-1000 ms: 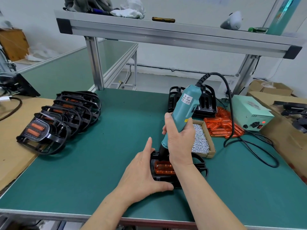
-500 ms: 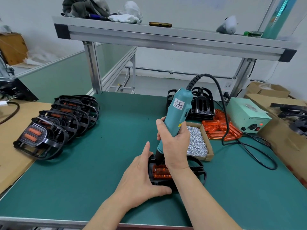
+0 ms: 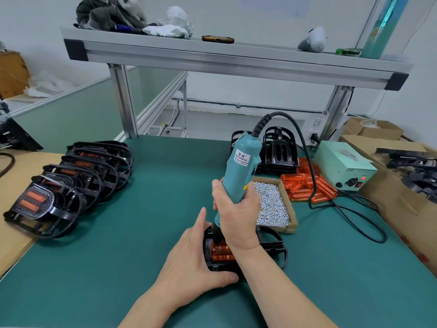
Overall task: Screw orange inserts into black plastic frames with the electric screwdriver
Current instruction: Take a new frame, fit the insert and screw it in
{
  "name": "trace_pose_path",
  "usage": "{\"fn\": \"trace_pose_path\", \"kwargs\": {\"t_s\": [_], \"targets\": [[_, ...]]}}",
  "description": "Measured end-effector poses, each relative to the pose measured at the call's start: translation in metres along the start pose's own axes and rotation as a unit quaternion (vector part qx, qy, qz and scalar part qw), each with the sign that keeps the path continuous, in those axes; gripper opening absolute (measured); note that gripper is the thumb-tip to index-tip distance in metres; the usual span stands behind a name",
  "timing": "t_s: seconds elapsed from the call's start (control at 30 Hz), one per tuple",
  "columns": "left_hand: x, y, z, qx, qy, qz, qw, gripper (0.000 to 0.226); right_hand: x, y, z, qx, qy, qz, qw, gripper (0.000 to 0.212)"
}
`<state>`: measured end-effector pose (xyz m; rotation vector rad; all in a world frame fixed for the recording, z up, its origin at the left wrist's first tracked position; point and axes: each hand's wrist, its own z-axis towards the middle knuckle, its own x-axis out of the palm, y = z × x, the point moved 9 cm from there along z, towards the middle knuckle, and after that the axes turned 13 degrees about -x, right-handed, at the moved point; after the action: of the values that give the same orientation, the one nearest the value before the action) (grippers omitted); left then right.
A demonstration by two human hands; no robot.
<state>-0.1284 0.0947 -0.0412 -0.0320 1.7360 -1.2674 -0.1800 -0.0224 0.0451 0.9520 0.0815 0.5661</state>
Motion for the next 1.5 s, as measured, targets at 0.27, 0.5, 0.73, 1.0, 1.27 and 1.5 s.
{"fn": "trace_pose_path", "kwargs": {"t_s": [0.27, 0.5, 0.73, 1.0, 1.27, 1.5], "targets": [[0.002, 0.001, -0.001, -0.005, 0.003, 0.012, 1.000, 0.144, -0.001, -0.001, -0.001, 0.017, 0.002, -0.006, 1.000, 0.030], [0.002, 0.007, 0.000, -0.027, 0.003, 0.022, 0.999, 0.145, -0.009, 0.004, 0.000, 0.023, -0.008, 0.067, 0.997, 0.015], [0.001, 0.006, 0.000, -0.019, 0.003, 0.014, 1.000, 0.143, -0.015, 0.011, -0.004, 0.019, -0.006, 0.083, 0.996, 0.018], [0.001, 0.005, 0.001, -0.019, 0.006, 0.007, 1.000, 0.144, -0.024, 0.025, 0.018, 0.026, -0.053, 0.106, 0.993, 0.030], [0.003, 0.006, 0.001, -0.027, 0.008, 0.026, 0.999, 0.142, -0.062, -0.045, 0.018, 0.251, -0.228, 0.198, 0.920, 0.024], [0.002, 0.003, -0.001, -0.028, 0.011, 0.037, 0.999, 0.139, -0.076, -0.084, -0.002, 0.365, -0.263, 0.143, 0.882, 0.014]]}}
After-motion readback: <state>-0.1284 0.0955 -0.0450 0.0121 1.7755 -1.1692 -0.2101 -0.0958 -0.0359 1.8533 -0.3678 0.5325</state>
